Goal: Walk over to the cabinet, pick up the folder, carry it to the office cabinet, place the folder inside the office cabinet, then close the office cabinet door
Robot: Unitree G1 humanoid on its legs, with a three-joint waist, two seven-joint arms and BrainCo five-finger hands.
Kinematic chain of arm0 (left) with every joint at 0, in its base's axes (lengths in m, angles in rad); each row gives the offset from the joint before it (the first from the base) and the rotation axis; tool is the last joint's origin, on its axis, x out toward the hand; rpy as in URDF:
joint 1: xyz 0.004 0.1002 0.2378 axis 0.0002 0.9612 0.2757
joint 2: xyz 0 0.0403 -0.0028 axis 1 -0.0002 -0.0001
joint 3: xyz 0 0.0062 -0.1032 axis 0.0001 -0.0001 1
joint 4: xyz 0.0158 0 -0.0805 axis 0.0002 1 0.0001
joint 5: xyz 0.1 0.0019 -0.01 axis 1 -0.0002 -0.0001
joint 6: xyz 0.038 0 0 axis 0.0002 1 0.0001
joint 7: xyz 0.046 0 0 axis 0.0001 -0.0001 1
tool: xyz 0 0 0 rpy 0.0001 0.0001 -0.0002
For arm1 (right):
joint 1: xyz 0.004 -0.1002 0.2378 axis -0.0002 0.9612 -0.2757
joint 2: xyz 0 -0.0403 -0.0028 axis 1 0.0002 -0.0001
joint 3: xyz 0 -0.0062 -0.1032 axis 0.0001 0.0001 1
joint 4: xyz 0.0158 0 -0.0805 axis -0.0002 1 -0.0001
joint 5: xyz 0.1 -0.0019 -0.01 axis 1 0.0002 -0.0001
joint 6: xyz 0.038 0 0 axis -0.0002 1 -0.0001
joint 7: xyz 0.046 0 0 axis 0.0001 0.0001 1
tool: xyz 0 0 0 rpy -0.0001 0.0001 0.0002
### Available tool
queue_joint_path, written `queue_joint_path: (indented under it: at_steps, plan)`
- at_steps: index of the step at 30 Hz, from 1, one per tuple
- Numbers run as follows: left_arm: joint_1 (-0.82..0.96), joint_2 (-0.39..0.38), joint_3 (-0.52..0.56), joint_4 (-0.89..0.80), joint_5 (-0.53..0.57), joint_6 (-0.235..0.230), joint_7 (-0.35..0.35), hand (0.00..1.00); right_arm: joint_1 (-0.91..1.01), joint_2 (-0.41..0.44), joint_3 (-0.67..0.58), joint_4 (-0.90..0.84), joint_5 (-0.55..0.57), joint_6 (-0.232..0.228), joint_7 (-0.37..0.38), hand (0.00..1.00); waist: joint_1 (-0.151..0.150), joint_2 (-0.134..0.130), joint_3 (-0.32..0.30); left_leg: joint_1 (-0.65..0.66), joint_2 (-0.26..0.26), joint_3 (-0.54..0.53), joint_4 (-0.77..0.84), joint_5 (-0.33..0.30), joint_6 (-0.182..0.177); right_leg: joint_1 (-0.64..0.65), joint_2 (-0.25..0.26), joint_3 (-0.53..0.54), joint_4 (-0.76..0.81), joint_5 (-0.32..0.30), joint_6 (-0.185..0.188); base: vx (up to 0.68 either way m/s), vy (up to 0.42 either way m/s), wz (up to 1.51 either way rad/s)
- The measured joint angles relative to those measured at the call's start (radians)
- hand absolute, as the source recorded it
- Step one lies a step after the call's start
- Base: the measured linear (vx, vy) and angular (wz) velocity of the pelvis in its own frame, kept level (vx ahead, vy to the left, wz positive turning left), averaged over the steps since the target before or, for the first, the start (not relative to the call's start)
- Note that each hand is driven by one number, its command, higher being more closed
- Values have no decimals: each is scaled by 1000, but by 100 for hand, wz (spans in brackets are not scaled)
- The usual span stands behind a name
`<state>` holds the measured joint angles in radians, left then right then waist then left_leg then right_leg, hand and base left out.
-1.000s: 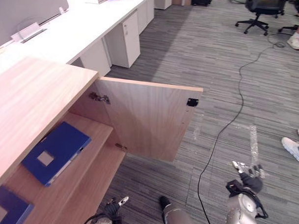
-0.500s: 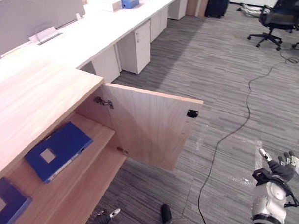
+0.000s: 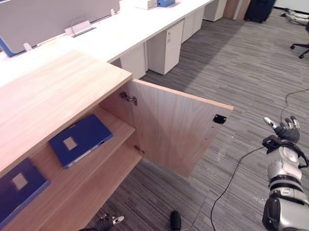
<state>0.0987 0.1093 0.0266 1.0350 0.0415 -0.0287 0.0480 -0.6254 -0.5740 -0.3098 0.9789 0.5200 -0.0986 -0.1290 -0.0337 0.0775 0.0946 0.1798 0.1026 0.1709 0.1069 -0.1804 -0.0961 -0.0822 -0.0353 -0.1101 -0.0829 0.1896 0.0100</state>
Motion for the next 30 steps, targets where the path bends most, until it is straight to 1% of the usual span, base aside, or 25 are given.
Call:
queue_joint_path:
  at_steps: [3,7,9,12,15,17,20,23,24,25,26,27,28,30]
  plan:
    - [-5,2,0,17,-7,0,0,0,-75,-9,35,81,9,11,21,0,4,12,18,-5,2,-24,-12,-2,3,0,-2,-18,0,1,1,-72,47,25]
    - [2,0,0,17,-14,1,0,0,-150,-10,63,163,4,42,50,0,12,26,47,-7,8,-64,-20,-3,2,6,-2,-47,0,2,-1,-40,52,21]
    - [2,-8,0,17,-16,0,0,0,-190,-12,71,200,-29,61,62,0,18,43,58,-14,11,-85,-18,-2,1,10,-4,-66,0,2,-2,-4,71,24]
    - [-3,-12,-8,13,-16,-1,-2,0,-233,-15,76,238,-36,75,72,0,20,57,67,-22,12,-114,-16,2,-2,15,-8,-89,0,5,-3,8,56,22]
    - [-6,-12,-21,13,-16,-1,-9,0,-248,-36,86,243,-57,78,76,0,20,62,77,-21,14,-130,-15,4,-2,26,-11,-105,0,5,-2,22,87,18]
    - [-6,-11,-24,11,-16,-2,-13,0,-257,-54,143,243,-88,78,92,0,20,62,78,-21,13,-132,-15,5,-2,28,-12,-108,0,5,-2,17,102,5]
    - [-7,-5,-44,2,-13,-4,-18,0,-272,-57,196,241,-126,78,111,0,21,62,78,-21,11,-132,-13,6,-2,29,-13,-108,0,5,-2,10,108,0]
    - [-9,-2,-58,-6,-10,-7,-25,0,-270,-67,324,193,-182,79,150,0,19,62,82,-21,12,-131,-11,6,-2,28,-12,-106,-1,2,0,4,80,-3]
    - [-14,2,-69,-6,-7,-9,-30,0,-253,-69,386,144,-197,79,165,0,20,61,84,-21,15,-130,-9,6,-3,28,-9,-104,-1,1,-1,1,62,-3]
    - [-15,3,-71,-6,-6,-10,-33,0,-239,-71,420,111,-210,79,175,0,20,60,85,-21,16,-129,-8,6,-3,28,-7,-104,-1,1,-1,3,73,-5]
    - [-16,7,-80,-6,2,-10,-36,0,-207,-70,488,36,-233,78,191,0,19,59,86,-21,20,-127,-7,6,-3,27,-4,-101,-2,1,-1,10,82,-9]
    - [-15,9,-84,-9,4,-11,-38,0,-167,-76,527,-49,-244,77,214,0,15,58,87,-21,23,-124,-7,7,-4,25,0,-97,-2,0,-2,13,82,-12]
    - [-14,10,-84,-9,7,-11,-38,0,-150,-78,549,-100,-257,73,215,0,10,57,87,-20,24,-121,-6,7,-4,23,3,-92,-2,0,-2,15,86,-24]
    - [-14,10,-84,-9,28,-11,-43,0,-109,-101,664,-259,-327,65,208,0,2,56,88,-22,24,-100,1,7,-4,9,12,-61,-1,-1,-3,8,74,-36]
